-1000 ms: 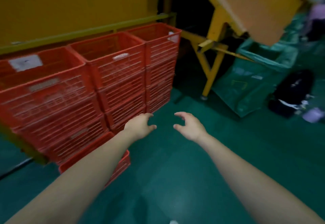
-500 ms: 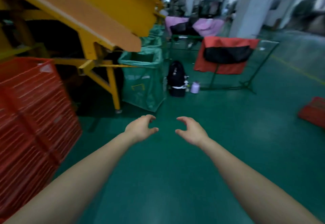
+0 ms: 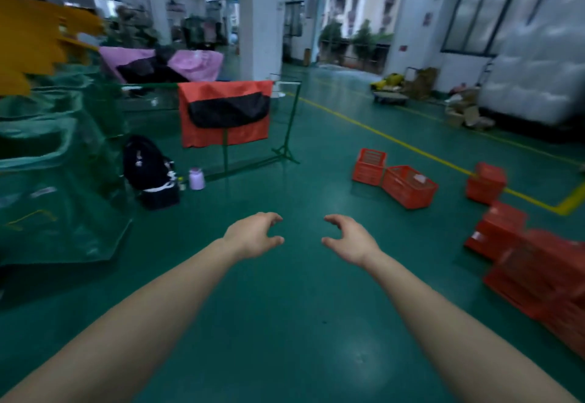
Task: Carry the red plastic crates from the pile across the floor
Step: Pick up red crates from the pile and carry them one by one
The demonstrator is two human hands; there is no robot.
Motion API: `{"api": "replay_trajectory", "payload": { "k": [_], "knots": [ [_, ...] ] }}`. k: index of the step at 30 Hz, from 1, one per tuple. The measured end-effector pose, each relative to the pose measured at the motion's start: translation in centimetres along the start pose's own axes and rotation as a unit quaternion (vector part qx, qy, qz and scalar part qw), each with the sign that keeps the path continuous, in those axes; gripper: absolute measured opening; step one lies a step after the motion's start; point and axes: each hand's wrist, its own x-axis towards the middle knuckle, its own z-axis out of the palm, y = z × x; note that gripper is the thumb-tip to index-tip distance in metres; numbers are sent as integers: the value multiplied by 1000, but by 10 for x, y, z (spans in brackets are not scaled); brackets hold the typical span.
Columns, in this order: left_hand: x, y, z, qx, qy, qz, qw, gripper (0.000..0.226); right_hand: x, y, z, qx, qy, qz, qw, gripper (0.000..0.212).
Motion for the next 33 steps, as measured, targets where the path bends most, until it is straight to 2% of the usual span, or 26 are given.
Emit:
{"api": "replay_trajectory", "payload": {
  "k": [9, 15, 23, 33],
  "knots": [
    [175, 102, 33, 13, -42, 142, 989, 57, 48, 135, -85, -9, 94, 148, 984, 58],
    [312, 133, 41, 24, -62, 214, 974, 57, 137, 182, -115, -14, 138, 205, 969, 59],
    [487, 140, 15, 25, -74, 264, 961, 58, 285, 206, -146, -23, 171, 235, 956, 63],
    [659, 145, 31, 15, -97, 270, 958, 67, 436, 257, -170, -32, 153, 254, 955, 68]
  ]
}}
